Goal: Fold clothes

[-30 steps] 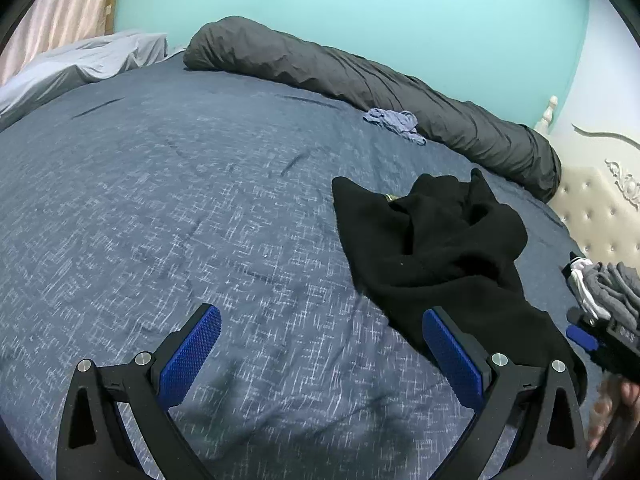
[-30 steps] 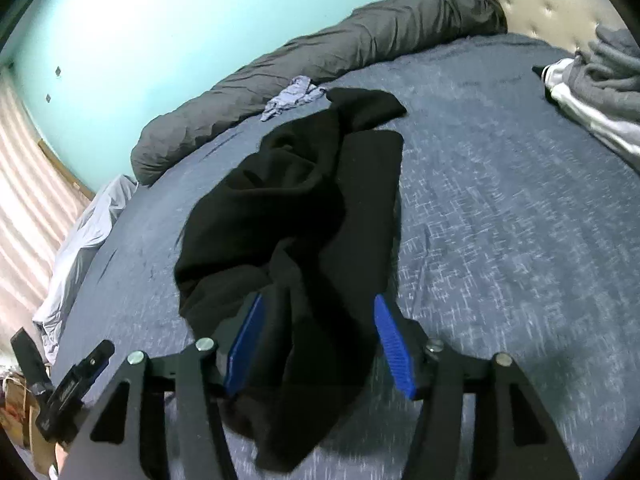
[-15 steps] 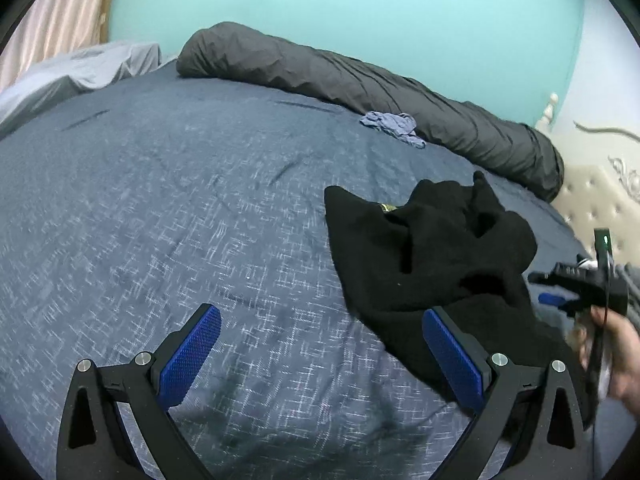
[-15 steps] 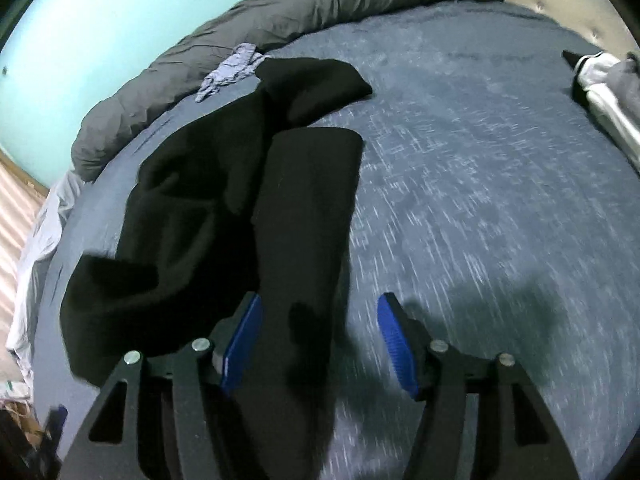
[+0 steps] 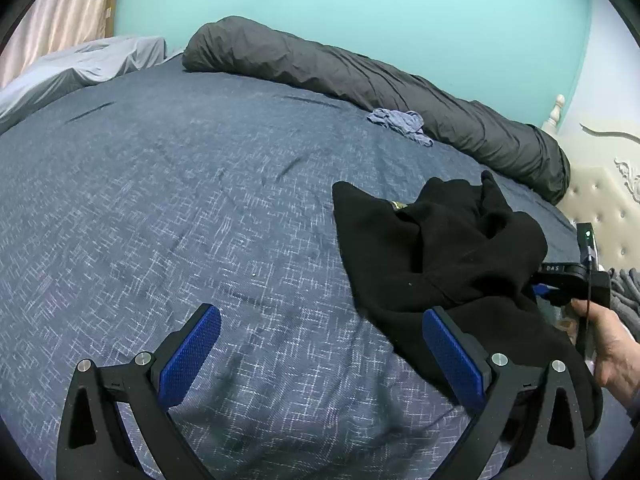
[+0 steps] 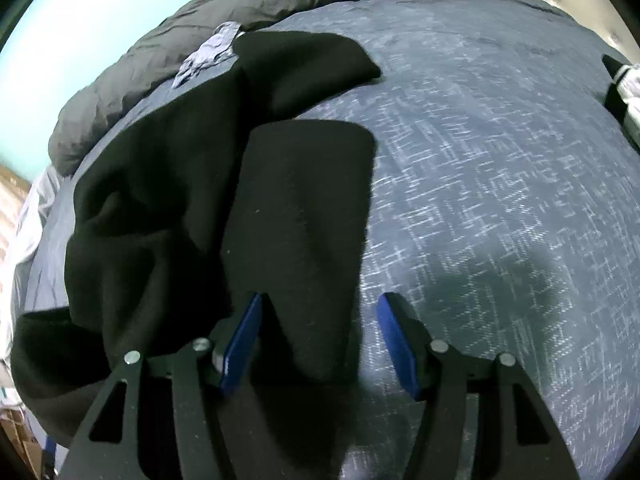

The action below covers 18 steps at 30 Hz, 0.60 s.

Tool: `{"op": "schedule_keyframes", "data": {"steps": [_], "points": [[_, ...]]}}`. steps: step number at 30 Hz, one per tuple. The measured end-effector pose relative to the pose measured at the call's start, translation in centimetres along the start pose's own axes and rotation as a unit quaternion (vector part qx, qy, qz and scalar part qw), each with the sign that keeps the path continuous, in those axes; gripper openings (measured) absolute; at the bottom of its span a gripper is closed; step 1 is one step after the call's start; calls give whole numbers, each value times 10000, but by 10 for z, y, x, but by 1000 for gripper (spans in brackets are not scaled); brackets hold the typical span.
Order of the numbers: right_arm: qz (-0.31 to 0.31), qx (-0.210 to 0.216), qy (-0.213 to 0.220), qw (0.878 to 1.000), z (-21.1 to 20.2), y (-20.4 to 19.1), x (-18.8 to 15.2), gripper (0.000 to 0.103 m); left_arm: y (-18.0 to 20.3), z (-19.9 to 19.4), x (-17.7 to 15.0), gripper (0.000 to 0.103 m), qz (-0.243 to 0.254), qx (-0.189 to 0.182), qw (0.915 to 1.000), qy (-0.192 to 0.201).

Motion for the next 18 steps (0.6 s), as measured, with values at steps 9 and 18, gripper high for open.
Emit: {"op": "schedule_keyframes", "data": {"steps": [9,18], "points": [[-370,188,643,9971,-68,-4,-14,6,-1,0,0,103,-13,1,10000,-17],[36,-440,917,9948,-162,78,-55,6,2,-7,-1,103,15,-9,10000,30]]}}
Point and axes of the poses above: each gripper's, at about its wrist camera, not at the fingertips, and z roughly the way its jaws point, y to its right, x to its top, the point moved 1 cm from there along z, roughly the way its jaws point, and after that the axes turned 2 degrees about -z, right-handed, at the moved point
